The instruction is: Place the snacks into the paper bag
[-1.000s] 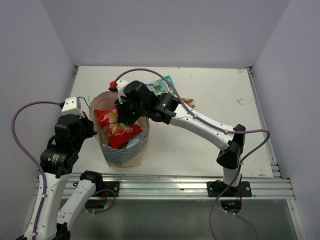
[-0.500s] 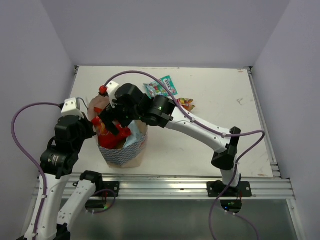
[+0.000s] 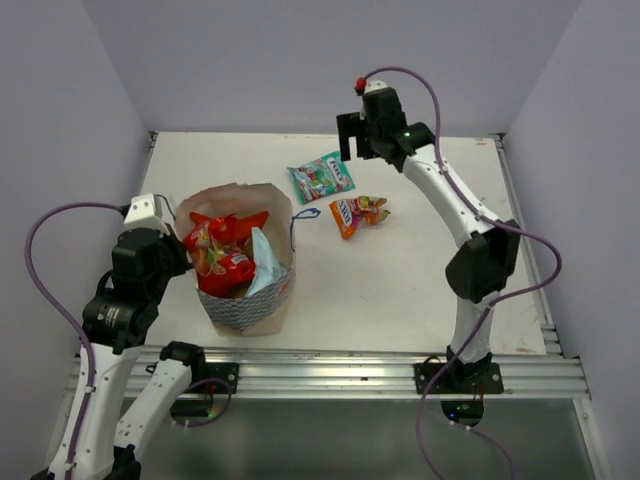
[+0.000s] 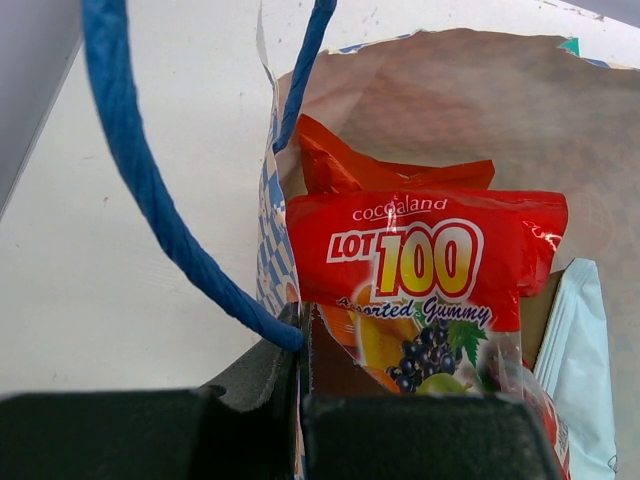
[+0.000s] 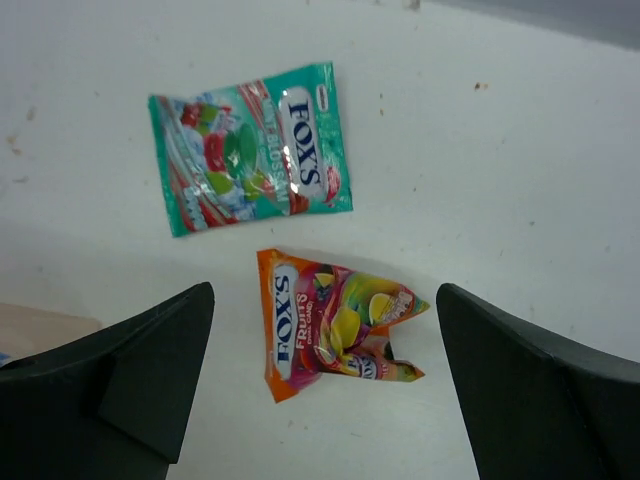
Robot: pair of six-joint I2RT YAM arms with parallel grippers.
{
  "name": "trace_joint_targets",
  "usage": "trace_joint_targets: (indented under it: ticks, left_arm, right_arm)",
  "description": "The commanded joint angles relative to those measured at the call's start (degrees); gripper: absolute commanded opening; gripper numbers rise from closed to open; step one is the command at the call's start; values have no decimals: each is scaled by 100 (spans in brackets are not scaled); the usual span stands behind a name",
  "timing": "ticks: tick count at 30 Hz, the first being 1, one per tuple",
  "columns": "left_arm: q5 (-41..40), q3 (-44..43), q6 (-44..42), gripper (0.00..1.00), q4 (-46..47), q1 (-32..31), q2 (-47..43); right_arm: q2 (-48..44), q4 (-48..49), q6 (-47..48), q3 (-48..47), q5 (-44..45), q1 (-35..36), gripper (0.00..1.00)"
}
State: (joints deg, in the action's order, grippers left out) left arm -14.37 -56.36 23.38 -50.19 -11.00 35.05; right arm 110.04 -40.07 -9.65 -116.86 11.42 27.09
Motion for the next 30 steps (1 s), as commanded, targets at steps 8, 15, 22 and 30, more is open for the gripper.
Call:
trace_joint_targets:
  ticks: [8,15,22,30]
  left_arm:
    - [-153,-209,-9,0,-192,-7,46]
    - [-180,-218,35,0,-254,-7,11]
    - [-84,-209,18,0,-210,-7,55]
    - [13,-148,27,0,-166,-7,55]
  right_arm:
    - [1397,52,-204,917,-70,-11,94]
    - [1187,123,-54,1868,290,-11,35]
    - [-7,-114,-81,1518,379,77,0]
    - [-747,-440,-203,-1496,-911,1077,0]
